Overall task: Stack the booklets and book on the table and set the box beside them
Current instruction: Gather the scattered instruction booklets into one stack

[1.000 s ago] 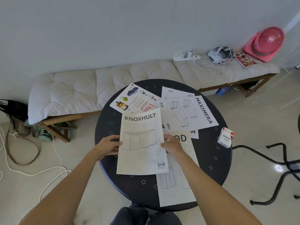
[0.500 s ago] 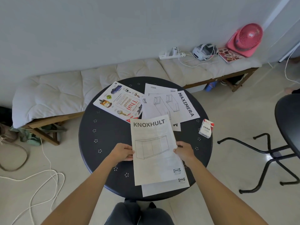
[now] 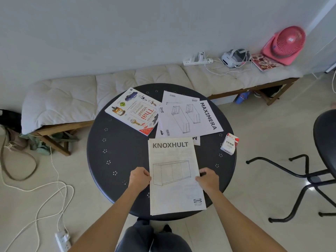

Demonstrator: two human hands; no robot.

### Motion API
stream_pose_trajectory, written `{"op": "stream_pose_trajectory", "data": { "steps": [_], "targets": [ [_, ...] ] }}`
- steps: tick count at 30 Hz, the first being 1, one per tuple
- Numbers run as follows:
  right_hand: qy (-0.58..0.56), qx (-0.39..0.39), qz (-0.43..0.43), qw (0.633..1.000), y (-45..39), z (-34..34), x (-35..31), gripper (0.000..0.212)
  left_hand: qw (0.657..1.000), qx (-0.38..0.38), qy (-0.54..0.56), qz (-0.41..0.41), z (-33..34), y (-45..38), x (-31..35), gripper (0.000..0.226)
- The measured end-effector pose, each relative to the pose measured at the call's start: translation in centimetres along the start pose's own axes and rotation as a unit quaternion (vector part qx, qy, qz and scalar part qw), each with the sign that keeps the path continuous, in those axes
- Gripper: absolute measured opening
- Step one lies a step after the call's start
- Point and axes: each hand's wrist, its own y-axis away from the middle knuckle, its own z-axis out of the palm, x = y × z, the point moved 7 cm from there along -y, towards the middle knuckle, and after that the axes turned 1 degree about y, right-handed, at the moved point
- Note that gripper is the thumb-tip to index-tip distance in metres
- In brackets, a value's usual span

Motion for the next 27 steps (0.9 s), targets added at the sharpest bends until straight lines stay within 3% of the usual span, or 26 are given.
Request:
{"op": "stream_pose_trajectory", "data": {
  "steps": [3, 7, 14, 25, 27],
  "targets": [
    [0.045, 0.000, -0.013, 0.999, 0.0, -0.2, -0.3, 0.017, 1.000, 0.010, -0.028, 0.007, -0.1, 0.4, -0.1, 0.012],
    [0.060, -0.003, -0.011, 0.998, -0.4, -0.6, -0.7, 0.022, 0.999, 0.003, -0.046, 0.017, 0.1, 0.7, 0.2, 0.014],
    [0.031, 0.002, -0.011, 0.999, -2.5, -2.0, -2.5, 0.030, 0.996, 0.027, -0.087, 0.023, -3.2, -2.1, 1.7, 0.011],
    [-0.118, 0.036, 0.092, 0.988, -8.4, -4.4, -6.0, 0.044, 0.964, 0.054, -0.177, 0.190, -7.1, -10.4, 16.0, 0.029],
    [-0.153, 0.040, 0.115, 0.981, -10.2, -4.3, -6.1, 0.033, 0.955, 0.044, -0.194, 0.220, -6.6, -11.8, 18.8, 0.032]
  ]
}}
